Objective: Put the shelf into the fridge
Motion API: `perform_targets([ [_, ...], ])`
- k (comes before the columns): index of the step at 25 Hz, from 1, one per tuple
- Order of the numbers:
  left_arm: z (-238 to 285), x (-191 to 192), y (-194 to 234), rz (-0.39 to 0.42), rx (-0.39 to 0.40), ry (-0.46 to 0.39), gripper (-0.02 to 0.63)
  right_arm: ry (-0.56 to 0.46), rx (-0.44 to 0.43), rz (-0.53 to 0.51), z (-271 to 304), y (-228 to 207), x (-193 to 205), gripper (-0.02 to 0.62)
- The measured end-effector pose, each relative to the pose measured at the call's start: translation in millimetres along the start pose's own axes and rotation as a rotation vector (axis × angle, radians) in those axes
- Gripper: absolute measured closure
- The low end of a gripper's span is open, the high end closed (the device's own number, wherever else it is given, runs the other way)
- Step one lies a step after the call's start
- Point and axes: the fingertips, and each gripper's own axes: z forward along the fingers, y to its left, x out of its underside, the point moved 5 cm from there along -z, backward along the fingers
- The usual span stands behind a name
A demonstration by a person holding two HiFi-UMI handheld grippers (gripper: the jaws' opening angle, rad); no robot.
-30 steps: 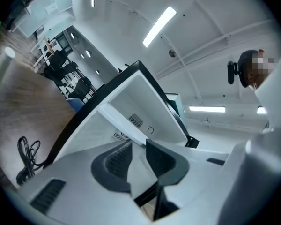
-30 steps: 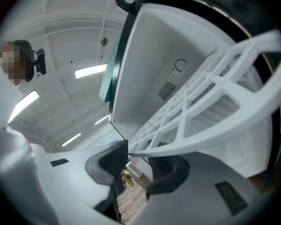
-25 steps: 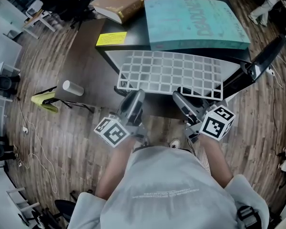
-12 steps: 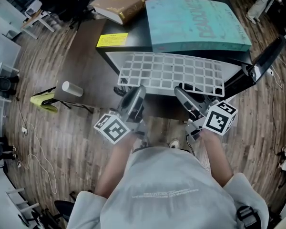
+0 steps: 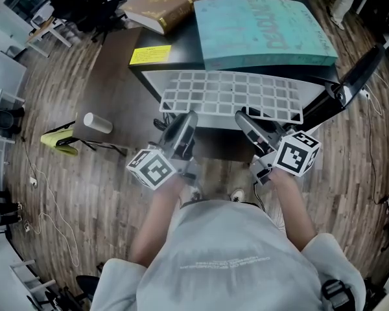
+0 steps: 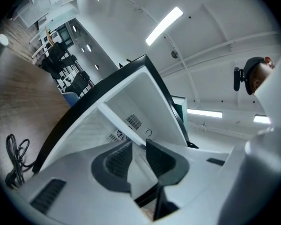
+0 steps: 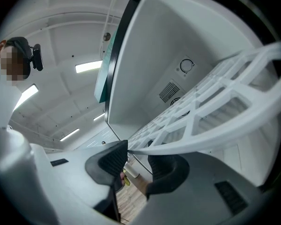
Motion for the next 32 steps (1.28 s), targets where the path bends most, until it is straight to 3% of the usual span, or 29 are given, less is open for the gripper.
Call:
perform_targets([
  [32, 33, -10, 14, -0.046, -0.042, 0.037, 0.511, -0.081, 0.100, 0.013, 21, -24, -16, 0.436],
])
